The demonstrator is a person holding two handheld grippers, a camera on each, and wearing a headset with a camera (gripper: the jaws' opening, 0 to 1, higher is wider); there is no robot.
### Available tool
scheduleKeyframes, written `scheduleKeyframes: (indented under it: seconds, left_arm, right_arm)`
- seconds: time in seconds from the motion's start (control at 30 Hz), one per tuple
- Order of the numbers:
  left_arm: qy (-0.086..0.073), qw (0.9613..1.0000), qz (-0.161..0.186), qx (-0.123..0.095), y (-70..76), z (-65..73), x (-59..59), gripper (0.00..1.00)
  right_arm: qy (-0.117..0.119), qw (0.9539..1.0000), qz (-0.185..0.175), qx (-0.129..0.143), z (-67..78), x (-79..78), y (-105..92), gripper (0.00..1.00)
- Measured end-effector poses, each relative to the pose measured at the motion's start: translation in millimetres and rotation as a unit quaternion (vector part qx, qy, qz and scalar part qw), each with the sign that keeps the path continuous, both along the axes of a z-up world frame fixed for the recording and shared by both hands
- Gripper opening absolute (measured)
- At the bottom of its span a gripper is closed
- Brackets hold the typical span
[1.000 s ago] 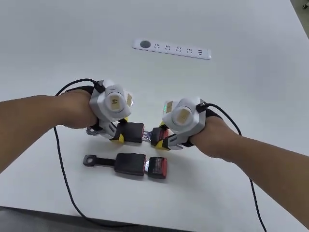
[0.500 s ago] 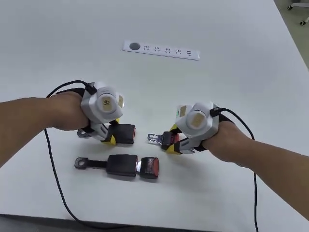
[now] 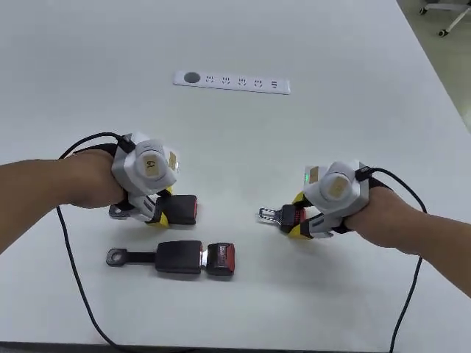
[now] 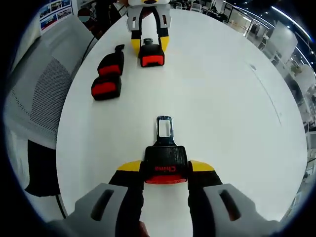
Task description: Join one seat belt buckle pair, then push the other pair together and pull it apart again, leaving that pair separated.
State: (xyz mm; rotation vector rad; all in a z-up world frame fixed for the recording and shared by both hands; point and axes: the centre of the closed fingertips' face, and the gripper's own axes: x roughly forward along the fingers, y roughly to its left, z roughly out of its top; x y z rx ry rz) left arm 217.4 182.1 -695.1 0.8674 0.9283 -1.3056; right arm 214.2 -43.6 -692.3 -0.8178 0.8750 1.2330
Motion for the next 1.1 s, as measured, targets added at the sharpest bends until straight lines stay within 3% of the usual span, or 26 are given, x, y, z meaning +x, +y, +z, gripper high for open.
scheduleKeyframes:
  seconds: [0.27, 0.5, 0.67, 0.77, 0.93, 1.0, 1.1]
  left_arm:
    - [-0.002, 1.0000, 0.001, -0.003, -1.0, 0.7, -0.7, 0.33]
    - [-0.008, 0.9999, -0.008, 0.003, -1.7, 1.6, -1.4, 0.33]
    - [-0.018, 0.9997, -0.010, 0.014, -2.1, 1.6, -0.5, 0.34]
    - [-0.004, 0.9996, 0.028, 0.000, -1.8, 1.4, -2.1, 0.34]
    - [-0.025, 0.9991, 0.033, -0.013, 1.8, 2.8, 1.4, 0.36]
    - [-0.041, 0.9983, 0.040, -0.011, 3.9, 3.7, 5.4, 0.41]
    - [-0.059, 0.9968, 0.055, 0.003, 10.8, 7.1, 7.0, 0.46]
  right_arm:
    - [0.005, 0.9999, -0.004, -0.009, -2.1, 2.3, -18.8, 0.33]
    - [0.005, 0.9998, -0.008, -0.016, -2.6, 0.9, -17.4, 0.34]
    - [-0.014, 0.9996, -0.007, -0.022, -2.3, 0.6, -17.7, 0.36]
    - [-0.022, 0.9992, -0.029, -0.019, -1.0, 2.5, -18.1, 0.40]
    - [-0.036, 0.9972, -0.066, 0.004, 3.3, -3.6, -16.3, 0.49]
    - [-0.048, 0.9951, -0.083, 0.019, 12.4, -6.7, -13.5, 0.52]
    - [-0.043, 0.9894, -0.125, 0.060, 22.0, -11.7, -7.8, 0.53]
